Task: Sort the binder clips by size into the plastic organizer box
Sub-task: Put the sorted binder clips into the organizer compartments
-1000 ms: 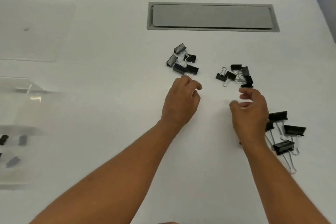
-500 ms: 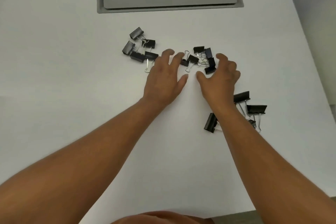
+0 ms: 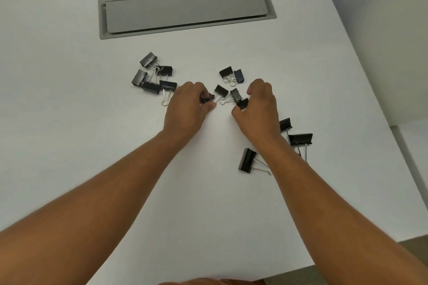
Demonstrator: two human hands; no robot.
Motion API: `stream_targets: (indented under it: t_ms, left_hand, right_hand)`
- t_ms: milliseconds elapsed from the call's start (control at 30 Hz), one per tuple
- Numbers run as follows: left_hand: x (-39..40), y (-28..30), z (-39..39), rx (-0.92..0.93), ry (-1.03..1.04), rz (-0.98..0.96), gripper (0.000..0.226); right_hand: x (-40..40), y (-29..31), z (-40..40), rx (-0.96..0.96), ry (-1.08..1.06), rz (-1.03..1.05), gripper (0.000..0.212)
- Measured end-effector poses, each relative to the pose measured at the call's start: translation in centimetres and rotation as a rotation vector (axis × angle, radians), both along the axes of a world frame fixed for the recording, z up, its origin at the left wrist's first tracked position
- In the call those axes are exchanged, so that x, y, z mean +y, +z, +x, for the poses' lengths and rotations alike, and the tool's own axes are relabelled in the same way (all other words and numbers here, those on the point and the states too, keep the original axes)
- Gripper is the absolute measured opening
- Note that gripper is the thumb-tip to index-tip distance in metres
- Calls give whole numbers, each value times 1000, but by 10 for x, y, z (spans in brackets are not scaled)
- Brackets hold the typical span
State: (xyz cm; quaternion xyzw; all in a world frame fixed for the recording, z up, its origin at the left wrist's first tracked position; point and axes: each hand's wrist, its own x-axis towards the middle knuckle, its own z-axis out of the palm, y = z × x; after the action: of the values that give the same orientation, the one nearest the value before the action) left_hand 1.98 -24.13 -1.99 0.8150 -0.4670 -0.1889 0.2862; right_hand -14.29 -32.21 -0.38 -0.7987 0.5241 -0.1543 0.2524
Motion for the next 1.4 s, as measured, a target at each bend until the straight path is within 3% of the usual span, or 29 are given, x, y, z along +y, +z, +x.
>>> stream_targets:
  t_ms: [100,200,400,567,700,800,867,967,1133,1400]
  left_hand:
    - [13,0,-3,19,8,1,35]
    - [22,-1,-6,5,-5,66,43]
    - [42,2,-7,24,-8,76,28]
    - [62,3,-10,34,15,-10,21]
    - [75,9,-11,8,5,-152,16]
    - [75,18,-12,-70,-92,-178,14]
    - [73,20,-11,-193,-178,-129,17]
    - [64,19,-9,-218,-254,79,37]
    - [61,10,-7,-220,-314,189,50]
    - [86,9,-19,-99,-168,37,38]
  right_hand:
    - [4,-1,-1,90,135,-24,65]
    - [7,-2,2,171,198,-51,52]
    - [21,4,6,87,205,-15,30]
    - [41,8,7,-14,223,33,27]
    - [57,22,3,-342,-101,340,29]
    - [69,29,1,-746,-381,713,16]
    - [78,33,-4,-977,-459,929,14]
    - [95,38,-17,-1201,-473,1234,17]
    - [122,42,-32,-1263,-498,1446,18]
    - [148,42,-38,-1118,-437,1418,11]
